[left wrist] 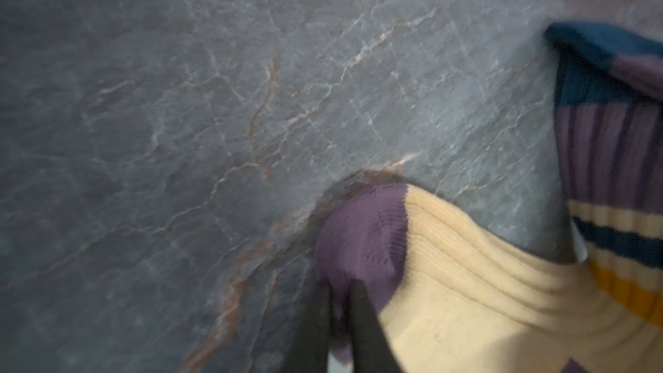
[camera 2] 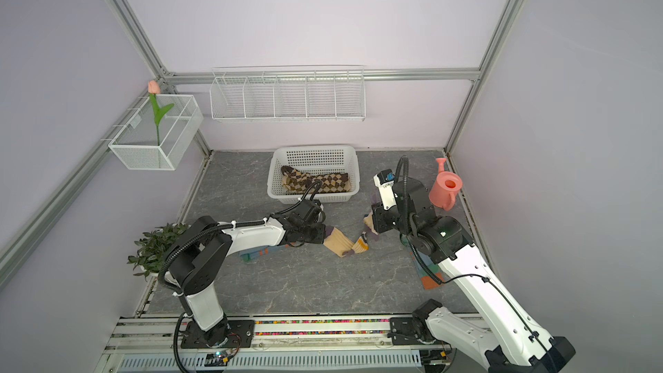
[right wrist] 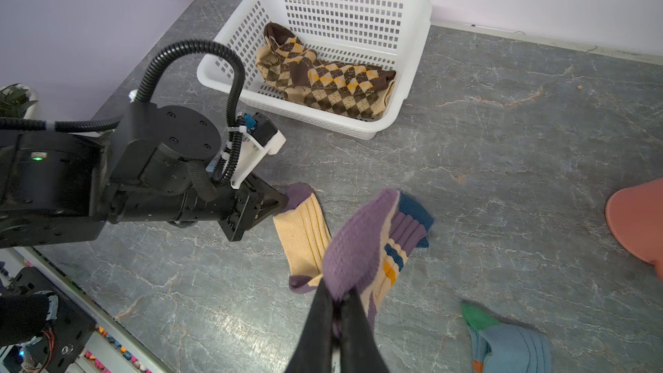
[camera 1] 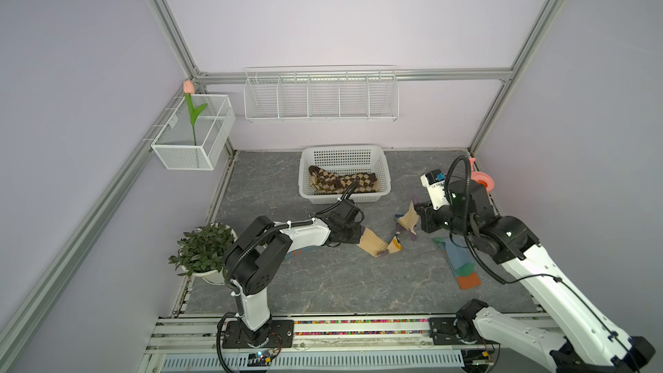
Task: Place the socks together as a pair
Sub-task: Place the sock in the sock.
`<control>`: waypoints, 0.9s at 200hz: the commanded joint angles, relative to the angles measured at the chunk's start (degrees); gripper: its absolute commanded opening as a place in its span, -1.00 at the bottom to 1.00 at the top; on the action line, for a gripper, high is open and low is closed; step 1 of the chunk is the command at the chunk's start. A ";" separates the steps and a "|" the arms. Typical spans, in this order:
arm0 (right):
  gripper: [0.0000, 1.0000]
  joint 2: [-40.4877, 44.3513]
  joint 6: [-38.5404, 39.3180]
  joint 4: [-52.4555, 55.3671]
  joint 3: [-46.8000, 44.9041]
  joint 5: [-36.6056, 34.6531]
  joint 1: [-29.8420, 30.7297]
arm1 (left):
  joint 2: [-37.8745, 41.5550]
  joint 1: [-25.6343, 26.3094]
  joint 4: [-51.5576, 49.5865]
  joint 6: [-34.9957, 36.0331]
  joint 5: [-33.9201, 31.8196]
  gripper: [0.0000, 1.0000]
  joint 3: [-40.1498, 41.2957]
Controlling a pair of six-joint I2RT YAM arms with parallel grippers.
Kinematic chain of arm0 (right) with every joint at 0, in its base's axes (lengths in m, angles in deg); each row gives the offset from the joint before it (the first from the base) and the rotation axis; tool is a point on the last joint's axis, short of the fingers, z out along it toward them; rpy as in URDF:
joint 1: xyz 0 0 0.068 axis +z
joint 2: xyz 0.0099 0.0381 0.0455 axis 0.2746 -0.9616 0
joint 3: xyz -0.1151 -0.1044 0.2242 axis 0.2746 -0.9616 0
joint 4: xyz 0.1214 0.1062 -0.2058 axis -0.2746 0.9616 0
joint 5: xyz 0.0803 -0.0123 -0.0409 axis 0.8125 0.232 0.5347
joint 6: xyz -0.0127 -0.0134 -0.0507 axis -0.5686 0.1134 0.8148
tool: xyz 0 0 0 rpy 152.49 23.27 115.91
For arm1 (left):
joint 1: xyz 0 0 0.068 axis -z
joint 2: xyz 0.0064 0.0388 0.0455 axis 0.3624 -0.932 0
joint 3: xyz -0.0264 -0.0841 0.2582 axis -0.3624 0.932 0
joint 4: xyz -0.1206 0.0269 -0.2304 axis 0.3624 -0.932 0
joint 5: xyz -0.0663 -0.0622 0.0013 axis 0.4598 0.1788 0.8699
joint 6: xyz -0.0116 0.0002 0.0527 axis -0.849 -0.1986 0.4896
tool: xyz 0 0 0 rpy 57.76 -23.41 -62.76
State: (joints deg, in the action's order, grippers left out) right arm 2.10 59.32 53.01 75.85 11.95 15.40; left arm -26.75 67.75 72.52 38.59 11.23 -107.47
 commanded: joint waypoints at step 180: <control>-0.85 2.77 0.89 0.85 -0.74 2.81 -1.09 | 29.20 2.41 -3.52 5.78 -11.03 -1.00 9.35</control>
State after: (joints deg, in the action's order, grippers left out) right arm 5.12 59.32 53.95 75.74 13.99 14.52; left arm 2.12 70.02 69.22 46.35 -3.55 -98.18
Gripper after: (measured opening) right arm 0.078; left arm 0.040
